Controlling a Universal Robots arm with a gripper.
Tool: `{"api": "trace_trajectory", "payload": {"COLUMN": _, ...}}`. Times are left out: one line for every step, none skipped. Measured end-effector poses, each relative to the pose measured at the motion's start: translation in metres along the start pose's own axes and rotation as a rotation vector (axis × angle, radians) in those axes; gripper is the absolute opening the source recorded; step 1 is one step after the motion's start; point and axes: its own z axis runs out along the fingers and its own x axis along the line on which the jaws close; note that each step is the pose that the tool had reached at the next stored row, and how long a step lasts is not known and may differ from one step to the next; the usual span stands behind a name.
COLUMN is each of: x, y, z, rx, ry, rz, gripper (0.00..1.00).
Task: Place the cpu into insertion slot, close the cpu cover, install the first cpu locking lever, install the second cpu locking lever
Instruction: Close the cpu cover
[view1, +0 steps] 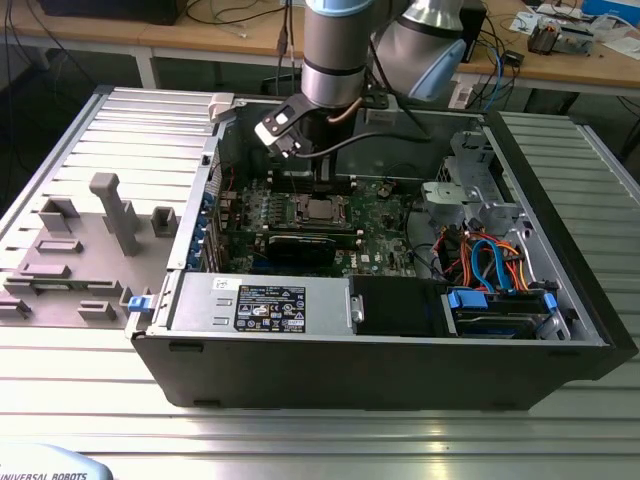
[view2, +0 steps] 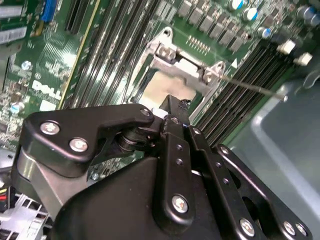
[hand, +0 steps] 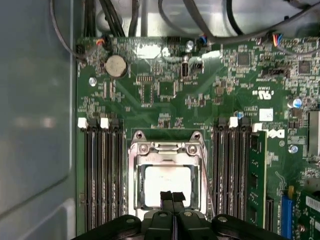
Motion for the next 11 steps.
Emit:
{"api": "trace_trajectory", "payload": {"x": 0.0, "y": -0.0027, "z": 0.0018, "rx": 0.0005, "ry": 0.0, "rz": -0.002, "gripper": 0.11}}
{"api": "trace_trajectory", "payload": {"x": 0.0, "y": -0.0064, "z": 0.0044, "rx": 0.0008, "ry": 0.0, "rz": -0.004, "gripper": 0.11}}
{"api": "trace_trajectory", "payload": {"x": 0.0, "y": -0.0097, "z": 0.0076, "rx": 0.0008, "ry": 0.0001, "rz": -0.005, "gripper": 0.11}}
{"api": "trace_trajectory", "payload": {"x": 0.0, "y": -0.0123, "z": 0.0098, "rx": 0.0009, "ry": 0.0, "rz": -0.006, "gripper": 0.11}}
{"api": "trace_trajectory", "payload": {"x": 0.0, "y": -0.0143, "z": 0.0118, "rx": 0.0009, "ry": 0.0001, "rz": -0.007, "gripper": 0.11}}
{"api": "trace_trajectory", "payload": {"x": 0.0, "y": -0.0169, "z": 0.0146, "rx": 0.0008, "ry": 0.0001, "rz": -0.008, "gripper": 0.11}}
{"api": "trace_trajectory", "payload": {"x": -0.0001, "y": -0.0181, "z": 0.0178, "rx": 0.0009, "ry": 0.0, "rz": -0.008, "gripper": 0.11}}
{"api": "trace_trajectory", "payload": {"x": -0.0001, "y": -0.0181, "z": 0.0196, "rx": 0.0009, "ry": 0.0, "rz": -0.008, "gripper": 0.11}}
{"api": "trace_trajectory", "payload": {"x": -0.0001, "y": -0.0181, "z": 0.0213, "rx": 0.0009, "ry": 0.0001, "rz": -0.008, "gripper": 0.11}}
{"api": "trace_trajectory", "payload": {"x": -0.0001, "y": -0.018, "z": 0.0231, "rx": 0.0009, "ry": 0.0001, "rz": -0.008, "gripper": 0.11}}
{"api": "trace_trajectory", "payload": {"x": -0.0001, "y": -0.0181, "z": 0.0241, "rx": 0.0009, "ry": 0.0, "rz": -0.008, "gripper": 0.11}}
